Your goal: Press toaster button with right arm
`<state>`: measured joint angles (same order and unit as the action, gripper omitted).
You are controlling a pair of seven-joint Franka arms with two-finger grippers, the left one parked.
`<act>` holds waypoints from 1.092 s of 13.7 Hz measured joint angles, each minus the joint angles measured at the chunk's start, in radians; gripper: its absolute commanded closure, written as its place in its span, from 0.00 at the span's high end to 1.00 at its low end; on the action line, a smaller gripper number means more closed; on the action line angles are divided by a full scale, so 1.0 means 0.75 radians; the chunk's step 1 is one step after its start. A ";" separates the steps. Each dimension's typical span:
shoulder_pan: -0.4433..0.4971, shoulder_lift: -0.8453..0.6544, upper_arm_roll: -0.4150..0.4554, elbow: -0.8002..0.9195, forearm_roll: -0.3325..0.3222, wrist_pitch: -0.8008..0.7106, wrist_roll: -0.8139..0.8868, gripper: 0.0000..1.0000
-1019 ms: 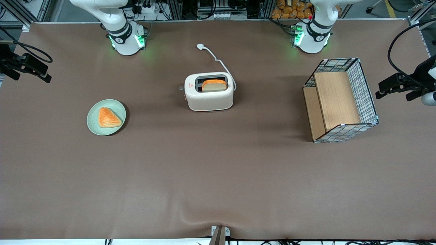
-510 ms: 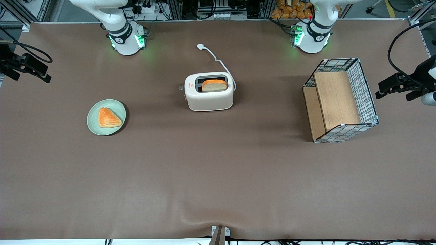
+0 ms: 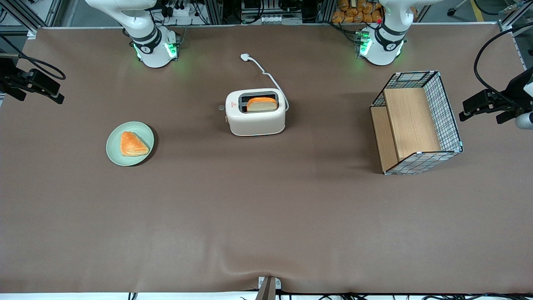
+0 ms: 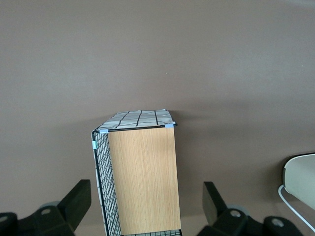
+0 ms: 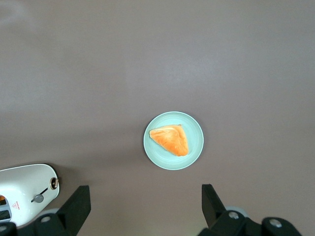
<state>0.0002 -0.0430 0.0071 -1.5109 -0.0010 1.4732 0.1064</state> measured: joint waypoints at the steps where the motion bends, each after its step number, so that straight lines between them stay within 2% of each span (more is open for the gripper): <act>1: 0.000 0.000 0.000 0.000 0.000 0.000 -0.001 1.00; 15: 0.000 0.003 -0.001 -0.006 0.003 0.003 -0.049 1.00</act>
<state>0.0002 -0.0403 0.0064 -1.5156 0.0009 1.4752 0.0700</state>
